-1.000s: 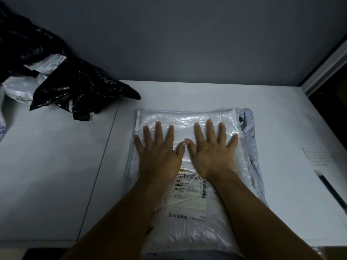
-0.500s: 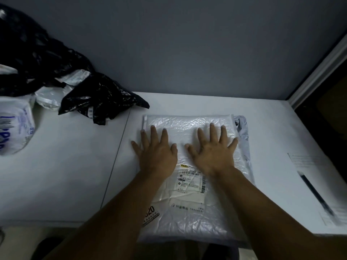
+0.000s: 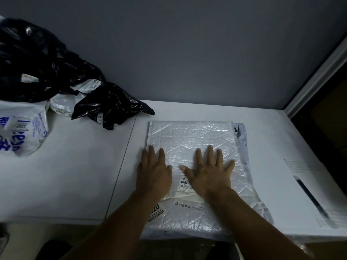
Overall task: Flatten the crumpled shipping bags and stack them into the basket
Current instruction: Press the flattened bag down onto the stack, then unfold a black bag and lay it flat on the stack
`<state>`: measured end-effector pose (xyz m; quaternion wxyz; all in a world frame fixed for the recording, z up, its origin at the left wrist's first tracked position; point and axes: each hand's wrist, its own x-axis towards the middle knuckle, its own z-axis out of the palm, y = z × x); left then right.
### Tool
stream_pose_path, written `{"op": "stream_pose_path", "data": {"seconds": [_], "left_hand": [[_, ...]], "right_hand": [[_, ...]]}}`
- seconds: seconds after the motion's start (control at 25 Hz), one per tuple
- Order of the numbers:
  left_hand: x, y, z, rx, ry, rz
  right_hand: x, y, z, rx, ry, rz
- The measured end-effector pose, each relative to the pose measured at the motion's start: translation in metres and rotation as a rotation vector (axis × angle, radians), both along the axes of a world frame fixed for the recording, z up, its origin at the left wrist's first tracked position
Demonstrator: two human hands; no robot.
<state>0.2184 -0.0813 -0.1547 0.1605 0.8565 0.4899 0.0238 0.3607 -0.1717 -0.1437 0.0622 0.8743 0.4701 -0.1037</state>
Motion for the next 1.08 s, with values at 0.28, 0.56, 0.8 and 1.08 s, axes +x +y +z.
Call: {"op": "stream_pose_path", "data": {"seconds": [0.28, 0.56, 0.8, 1.08], "left_hand": [[-0.007, 0.005, 0.009, -0.007, -0.029, 0.005], [-0.062, 0.029, 0.083, 0.089, -0.116, 0.095], [-0.136, 0.068, 0.132, 0.022, -0.312, 0.233], [-0.178, 0.121, 0.112, -0.145, -0.36, 0.348]], "right_hand": [[-0.006, 0.002, 0.006, 0.0, -0.01, -0.008], [-0.052, 0.041, 0.071, 0.087, 0.022, 0.053], [-0.119, 0.107, 0.113, 0.238, 0.15, 0.174], [-0.168, 0.21, 0.079, 0.261, 0.424, 0.22]]}}
